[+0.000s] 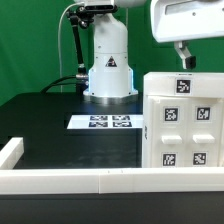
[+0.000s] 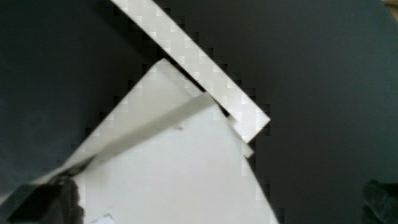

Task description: Assemble cabinet

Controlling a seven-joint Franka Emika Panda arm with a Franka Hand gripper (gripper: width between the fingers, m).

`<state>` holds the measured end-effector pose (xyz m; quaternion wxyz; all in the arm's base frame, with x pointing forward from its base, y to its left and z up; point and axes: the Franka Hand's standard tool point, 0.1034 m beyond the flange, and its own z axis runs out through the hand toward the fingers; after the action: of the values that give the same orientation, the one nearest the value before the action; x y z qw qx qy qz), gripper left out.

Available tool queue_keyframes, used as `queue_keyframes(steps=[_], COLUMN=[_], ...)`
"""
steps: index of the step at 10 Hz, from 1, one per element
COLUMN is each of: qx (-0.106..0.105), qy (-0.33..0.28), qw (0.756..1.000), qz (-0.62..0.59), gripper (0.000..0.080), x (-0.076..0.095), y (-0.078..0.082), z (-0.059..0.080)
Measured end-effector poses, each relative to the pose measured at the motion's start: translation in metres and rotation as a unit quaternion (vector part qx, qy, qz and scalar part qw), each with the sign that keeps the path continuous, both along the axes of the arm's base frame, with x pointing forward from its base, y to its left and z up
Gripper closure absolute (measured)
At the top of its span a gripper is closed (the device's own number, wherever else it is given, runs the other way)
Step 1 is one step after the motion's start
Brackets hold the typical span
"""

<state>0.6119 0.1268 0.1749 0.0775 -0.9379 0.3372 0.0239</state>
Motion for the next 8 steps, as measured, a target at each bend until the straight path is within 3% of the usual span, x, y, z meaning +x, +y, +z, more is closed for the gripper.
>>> queue_keyframes(steps=[2,4,8], qx=[-0.007,-0.031,-0.034], qy=[-0.023,-0.040,-0.058], qw=[0.991,0.964,0.929], qz=[0.133,0.259,0.364], gripper=[0.0003,0.0003,0.0003], x=[0.0004,0.0004,0.0014], y=[-0.0003,0.0028,-0.0047], z=[0.0000,0.0000,-0.0006])
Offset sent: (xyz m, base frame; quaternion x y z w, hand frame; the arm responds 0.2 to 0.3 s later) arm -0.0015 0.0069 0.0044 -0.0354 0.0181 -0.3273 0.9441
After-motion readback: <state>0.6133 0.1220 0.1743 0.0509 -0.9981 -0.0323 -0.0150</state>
